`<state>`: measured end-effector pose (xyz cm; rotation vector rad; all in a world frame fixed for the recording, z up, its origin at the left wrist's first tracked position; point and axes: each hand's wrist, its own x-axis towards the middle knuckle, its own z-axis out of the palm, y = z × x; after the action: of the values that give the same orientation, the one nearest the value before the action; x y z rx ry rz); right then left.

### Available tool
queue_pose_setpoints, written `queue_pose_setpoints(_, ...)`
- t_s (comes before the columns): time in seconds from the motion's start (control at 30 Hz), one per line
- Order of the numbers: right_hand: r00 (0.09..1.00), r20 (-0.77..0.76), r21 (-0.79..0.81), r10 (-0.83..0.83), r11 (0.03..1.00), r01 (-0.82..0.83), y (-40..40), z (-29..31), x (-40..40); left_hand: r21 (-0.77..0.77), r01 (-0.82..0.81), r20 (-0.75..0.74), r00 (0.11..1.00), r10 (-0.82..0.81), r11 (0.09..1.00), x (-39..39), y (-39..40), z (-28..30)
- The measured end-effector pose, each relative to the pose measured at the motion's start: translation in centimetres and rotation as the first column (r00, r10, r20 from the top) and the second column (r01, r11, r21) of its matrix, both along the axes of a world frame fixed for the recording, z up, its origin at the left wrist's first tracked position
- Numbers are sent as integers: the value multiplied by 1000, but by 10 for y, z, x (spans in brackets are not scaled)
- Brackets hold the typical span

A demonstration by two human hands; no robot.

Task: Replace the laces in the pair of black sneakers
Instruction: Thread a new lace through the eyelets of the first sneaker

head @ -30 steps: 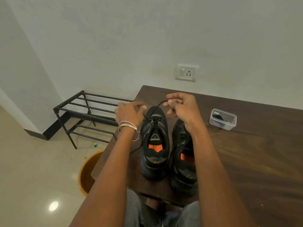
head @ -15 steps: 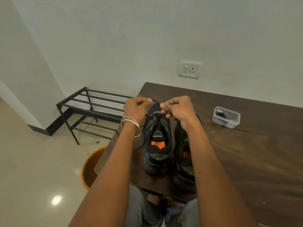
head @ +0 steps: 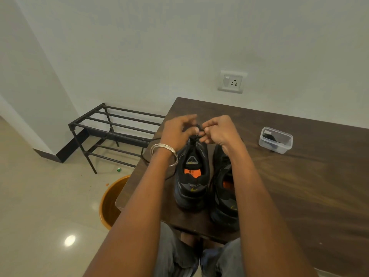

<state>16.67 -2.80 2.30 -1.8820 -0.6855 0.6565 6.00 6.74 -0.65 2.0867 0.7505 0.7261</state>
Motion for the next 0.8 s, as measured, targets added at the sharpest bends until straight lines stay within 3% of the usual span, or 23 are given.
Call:
queue_pose_setpoints(0.1,999,-21,6,-34,999,34,-1,-3,2,65,84,-83,993,-78,994,4,-6,-2)
queue_pose_setpoints(0.33,997,-30,30,-75,997,76,-1,-5,4,-37,-4,55,998,6,999,6,-6,-5)
queue_pose_setpoints(0.43,995,-55,2,-84,996,84,2,-9,6,-78,-116,14,993,118,990,8,-3,-11)
queue_pose_setpoints(0.53,998,42,-206,55,977,-45,1,-11,7,-74,-185,-104,979,177,980,8,0,-19)
queue_pose_setpoints(0.63,962,35,-445,270,866,-227,1,-12,-3,-101,-224,-209,957,199,969,8,-4,-23)
queue_pose_setpoints(0.7,943,81,-532,323,814,-233,2,-15,-8,-135,-262,-239,945,225,956,10,-8,-23)
queue_pose_setpoints(0.8,945,142,-537,293,825,-176,3,-20,-7,-136,-308,-284,923,261,941,16,-10,-25)
